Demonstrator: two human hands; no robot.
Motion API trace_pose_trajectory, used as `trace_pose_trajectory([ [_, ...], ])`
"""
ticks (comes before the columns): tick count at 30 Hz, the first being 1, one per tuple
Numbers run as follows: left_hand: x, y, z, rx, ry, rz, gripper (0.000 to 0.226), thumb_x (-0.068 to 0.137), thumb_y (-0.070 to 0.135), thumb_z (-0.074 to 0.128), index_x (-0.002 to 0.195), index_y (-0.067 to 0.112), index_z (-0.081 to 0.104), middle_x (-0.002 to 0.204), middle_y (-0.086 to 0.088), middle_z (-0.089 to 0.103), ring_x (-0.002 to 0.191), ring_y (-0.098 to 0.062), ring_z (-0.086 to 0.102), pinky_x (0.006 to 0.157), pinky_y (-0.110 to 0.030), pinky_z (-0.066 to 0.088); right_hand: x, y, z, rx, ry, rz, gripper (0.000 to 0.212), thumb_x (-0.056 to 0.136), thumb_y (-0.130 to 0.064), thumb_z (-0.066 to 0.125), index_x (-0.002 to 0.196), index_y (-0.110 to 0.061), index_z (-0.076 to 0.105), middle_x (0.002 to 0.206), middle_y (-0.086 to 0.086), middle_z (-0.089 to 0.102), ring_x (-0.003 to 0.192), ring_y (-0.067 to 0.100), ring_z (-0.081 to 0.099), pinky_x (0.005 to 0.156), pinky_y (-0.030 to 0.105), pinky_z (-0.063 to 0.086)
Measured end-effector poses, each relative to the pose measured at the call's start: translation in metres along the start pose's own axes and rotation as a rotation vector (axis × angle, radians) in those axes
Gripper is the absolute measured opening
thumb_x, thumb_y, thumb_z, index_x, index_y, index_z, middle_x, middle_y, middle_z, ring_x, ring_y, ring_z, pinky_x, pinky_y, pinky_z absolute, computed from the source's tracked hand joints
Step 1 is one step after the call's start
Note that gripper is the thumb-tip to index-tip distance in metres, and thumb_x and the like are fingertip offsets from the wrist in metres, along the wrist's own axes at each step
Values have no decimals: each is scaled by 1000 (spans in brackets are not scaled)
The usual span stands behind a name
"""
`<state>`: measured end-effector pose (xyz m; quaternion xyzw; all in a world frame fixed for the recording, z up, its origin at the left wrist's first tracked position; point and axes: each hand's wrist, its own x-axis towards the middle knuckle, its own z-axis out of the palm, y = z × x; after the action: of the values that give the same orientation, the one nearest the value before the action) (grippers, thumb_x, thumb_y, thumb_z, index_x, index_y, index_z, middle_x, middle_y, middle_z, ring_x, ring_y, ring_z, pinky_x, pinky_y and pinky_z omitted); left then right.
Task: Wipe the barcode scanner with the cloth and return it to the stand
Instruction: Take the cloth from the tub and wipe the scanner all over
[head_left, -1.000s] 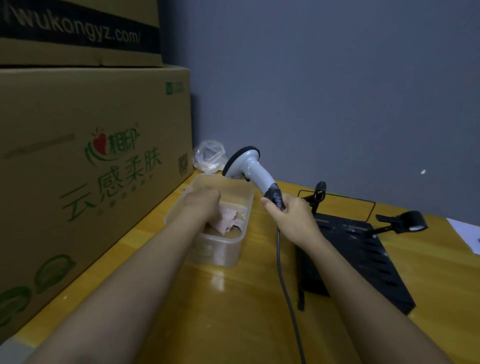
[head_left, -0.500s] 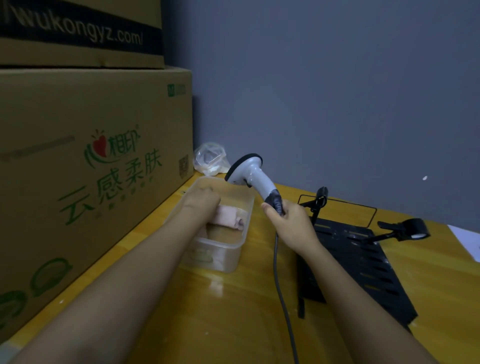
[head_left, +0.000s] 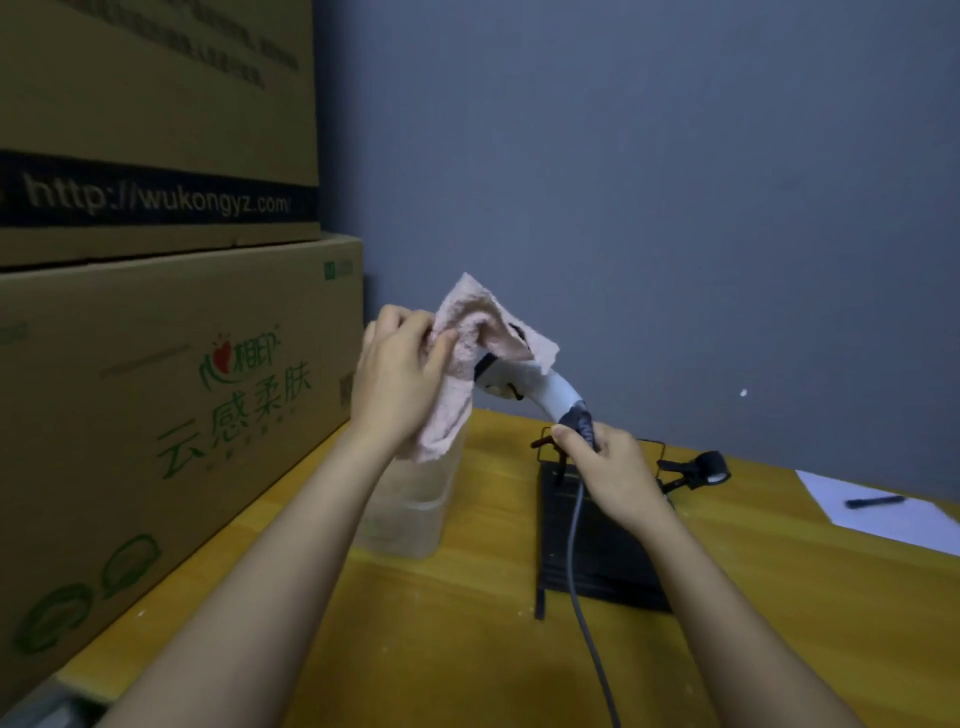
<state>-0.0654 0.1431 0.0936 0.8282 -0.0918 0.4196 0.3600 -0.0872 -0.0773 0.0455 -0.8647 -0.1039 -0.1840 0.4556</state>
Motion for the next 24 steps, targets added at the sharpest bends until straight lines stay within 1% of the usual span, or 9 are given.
trace_pose_trajectory([
  [2,-14,33,0,-90,-59,16,28,89,39,54,87,12,59,90,-1,52,89,-22,54,73,-35,42,-25,3,-28,15,18,-34,45,90,-34,56,60,-16,29,56,0,24,46,9,24,43,21,18],
  [7,-33,35,16,-114,-159,-74,37,82,50,59,73,15,52,64,1,55,66,-21,53,61,-38,42,-42,14,-37,-10,-36,-17,43,89,-29,57,59,-18,28,54,-2,22,47,11,23,47,26,13],
  [9,-40,32,18,-135,-161,-62,35,83,50,56,70,17,52,60,3,54,66,-22,55,61,-39,43,-47,18,-38,1,-70,-4,41,89,-28,57,61,-17,30,56,0,23,49,11,24,48,26,14],
  [11,-50,32,21,-141,-137,-35,35,86,49,52,68,19,52,64,2,54,67,-21,55,61,-38,41,-56,21,-43,-6,-81,15,40,88,-28,57,61,-17,29,54,-3,23,48,10,23,46,24,14],
  [15,-83,28,35,96,-367,27,34,88,50,46,65,25,50,77,-3,58,77,-24,58,65,-38,46,-75,35,-49,-47,-89,45,40,89,-27,57,61,-17,30,54,-2,25,47,9,23,45,23,16],
  [17,-96,29,37,54,-371,-17,29,89,46,48,70,23,53,83,-2,57,79,-21,56,66,-36,45,-80,39,-49,-65,-107,66,39,89,-32,56,63,-15,32,59,4,29,52,13,28,50,28,19],
  [19,-100,36,37,45,-384,-21,27,90,42,49,75,21,55,84,0,56,81,-21,56,65,-34,42,-82,42,-46,-56,-113,72,39,89,-33,56,64,-15,32,60,5,29,53,15,28,50,27,19],
  [22,-100,35,35,-84,-332,-26,23,91,37,49,77,20,55,83,-3,58,79,-22,57,67,-37,44,-83,45,-41,-51,-122,64,42,90,-32,56,61,-17,29,53,-4,25,45,10,23,43,21,20],
  [24,-99,32,34,-56,-390,-20,24,92,34,48,73,20,52,75,-1,59,76,-25,59,67,-40,46,-81,48,-39,-38,-120,75,42,90,-31,56,61,-16,29,52,-6,23,43,7,21,43,21,19],
])
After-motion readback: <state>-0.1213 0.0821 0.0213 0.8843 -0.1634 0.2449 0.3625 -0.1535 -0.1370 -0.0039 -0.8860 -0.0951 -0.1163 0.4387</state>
